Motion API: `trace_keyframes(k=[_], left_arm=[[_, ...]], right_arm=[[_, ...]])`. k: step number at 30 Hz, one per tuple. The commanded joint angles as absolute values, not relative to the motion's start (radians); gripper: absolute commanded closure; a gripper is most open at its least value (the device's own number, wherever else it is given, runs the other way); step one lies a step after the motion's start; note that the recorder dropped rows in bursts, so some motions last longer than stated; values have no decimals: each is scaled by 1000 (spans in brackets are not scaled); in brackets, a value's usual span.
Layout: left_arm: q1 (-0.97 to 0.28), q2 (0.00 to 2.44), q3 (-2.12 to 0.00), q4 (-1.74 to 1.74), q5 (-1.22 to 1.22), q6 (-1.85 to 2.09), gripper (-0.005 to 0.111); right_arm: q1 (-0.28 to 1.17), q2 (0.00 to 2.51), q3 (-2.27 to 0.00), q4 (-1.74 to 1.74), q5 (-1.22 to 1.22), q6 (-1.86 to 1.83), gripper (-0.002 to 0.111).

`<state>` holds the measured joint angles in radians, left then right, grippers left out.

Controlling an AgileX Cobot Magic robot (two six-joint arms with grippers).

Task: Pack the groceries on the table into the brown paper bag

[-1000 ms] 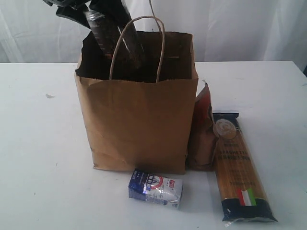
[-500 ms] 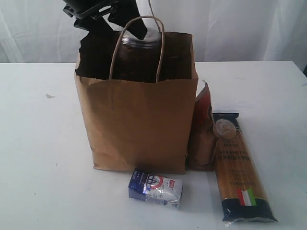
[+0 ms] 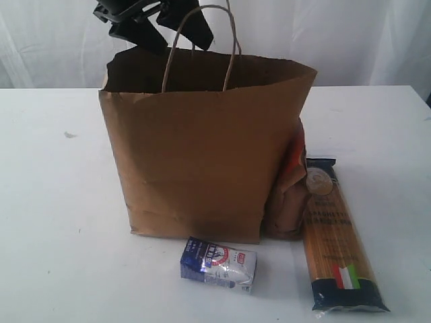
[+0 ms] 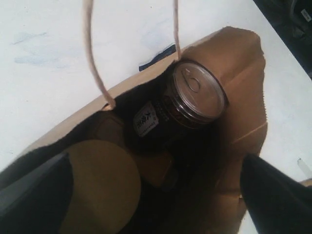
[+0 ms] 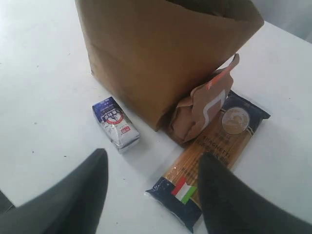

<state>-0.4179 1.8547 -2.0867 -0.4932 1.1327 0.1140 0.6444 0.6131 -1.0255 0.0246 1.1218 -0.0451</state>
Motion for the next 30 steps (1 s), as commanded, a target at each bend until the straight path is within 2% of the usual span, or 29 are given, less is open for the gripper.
trace_keyframes(k=[1, 6, 8, 9, 12, 16, 17, 22, 25, 30], left_arm=[[-421, 1775, -2094, -477, 1221, 109, 16], [-421, 1692, -2094, -346, 1221, 52, 16], [-421, 1656, -2094, -288, 1221, 30, 22], [-421, 1640, -2094, -272, 1221, 20, 28], [-421, 1584, -2094, -253, 1221, 15, 57], [-421, 1503, -2094, -253, 1221, 14, 102], [-421, 1483, -2094, -248, 1221, 9, 106], [-421, 1375, -2078, -156, 1221, -59, 107], [-421, 1277, -2001, -106, 1221, -103, 107], [-421, 1086, -1701, -36, 1221, -101, 107]], right_arm=[[638, 607, -1023, 30, 1118, -49, 56], [638, 607, -1023, 30, 1120, -49, 56], [638, 607, -1023, 30, 1120, -49, 56], [638, 607, -1023, 30, 1120, -49, 56], [638, 607, -1023, 30, 1124, -49, 56], [638, 607, -1023, 30, 1165, -51, 56], [638, 607, -1023, 30, 1186, -58, 56], [638, 607, -1023, 32, 1221, -76, 56], [638, 607, -1023, 77, 1221, -110, 56], [638, 614, -961, 327, 1221, -271, 56]])
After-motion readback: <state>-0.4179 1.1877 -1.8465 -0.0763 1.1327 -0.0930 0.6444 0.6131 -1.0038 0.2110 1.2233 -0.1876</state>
